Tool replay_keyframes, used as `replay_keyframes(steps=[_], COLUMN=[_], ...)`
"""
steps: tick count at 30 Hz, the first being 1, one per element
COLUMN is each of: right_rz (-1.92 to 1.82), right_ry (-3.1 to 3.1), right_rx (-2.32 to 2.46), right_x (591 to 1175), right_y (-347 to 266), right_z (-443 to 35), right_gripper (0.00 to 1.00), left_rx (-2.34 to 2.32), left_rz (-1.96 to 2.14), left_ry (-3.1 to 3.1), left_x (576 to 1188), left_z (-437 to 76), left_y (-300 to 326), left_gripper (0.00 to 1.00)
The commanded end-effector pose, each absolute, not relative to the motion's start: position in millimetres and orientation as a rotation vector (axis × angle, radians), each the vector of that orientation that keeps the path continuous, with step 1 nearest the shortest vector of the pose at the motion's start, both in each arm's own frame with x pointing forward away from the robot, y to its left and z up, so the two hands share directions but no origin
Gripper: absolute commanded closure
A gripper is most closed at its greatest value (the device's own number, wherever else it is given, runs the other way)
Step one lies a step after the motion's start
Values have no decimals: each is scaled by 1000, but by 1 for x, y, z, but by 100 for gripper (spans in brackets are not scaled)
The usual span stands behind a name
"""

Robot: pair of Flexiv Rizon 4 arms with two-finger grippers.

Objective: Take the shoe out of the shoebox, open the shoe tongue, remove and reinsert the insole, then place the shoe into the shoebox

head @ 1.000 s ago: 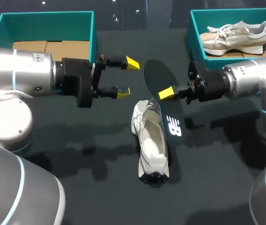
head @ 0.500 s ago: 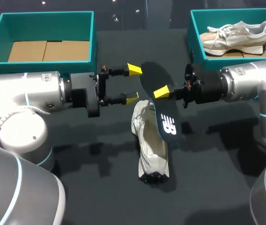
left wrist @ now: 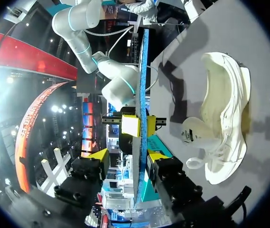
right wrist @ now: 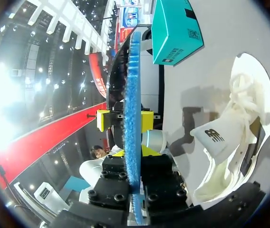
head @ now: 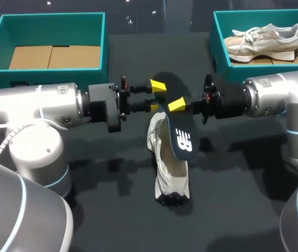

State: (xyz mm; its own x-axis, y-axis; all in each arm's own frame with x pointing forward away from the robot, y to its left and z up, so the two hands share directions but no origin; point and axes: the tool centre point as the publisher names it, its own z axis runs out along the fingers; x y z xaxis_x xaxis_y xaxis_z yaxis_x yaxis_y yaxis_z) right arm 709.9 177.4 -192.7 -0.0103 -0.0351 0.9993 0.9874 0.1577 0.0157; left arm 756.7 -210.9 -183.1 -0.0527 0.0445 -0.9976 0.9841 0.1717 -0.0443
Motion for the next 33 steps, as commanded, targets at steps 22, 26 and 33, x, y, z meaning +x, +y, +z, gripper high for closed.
replay_keyframes(steps=[22, 26, 33], right_rz=[-1125, -1127, -1162], right_ry=[-1253, -1251, -1261], right_rx=[-1030, -1027, -1043], right_x=[705, 704, 705], right_y=[195, 196, 179], right_z=[-191, -192, -195], right_gripper=[100, 100, 0], left_rx=[1082, 1079, 1074], left_rz=[-1069, -1064, -1071], left_ry=[1371, 1374, 1376], left_x=[757, 757, 753], left_z=[-192, -194, -192], left_y=[-228, -228, -221], left_gripper=[100, 100, 100])
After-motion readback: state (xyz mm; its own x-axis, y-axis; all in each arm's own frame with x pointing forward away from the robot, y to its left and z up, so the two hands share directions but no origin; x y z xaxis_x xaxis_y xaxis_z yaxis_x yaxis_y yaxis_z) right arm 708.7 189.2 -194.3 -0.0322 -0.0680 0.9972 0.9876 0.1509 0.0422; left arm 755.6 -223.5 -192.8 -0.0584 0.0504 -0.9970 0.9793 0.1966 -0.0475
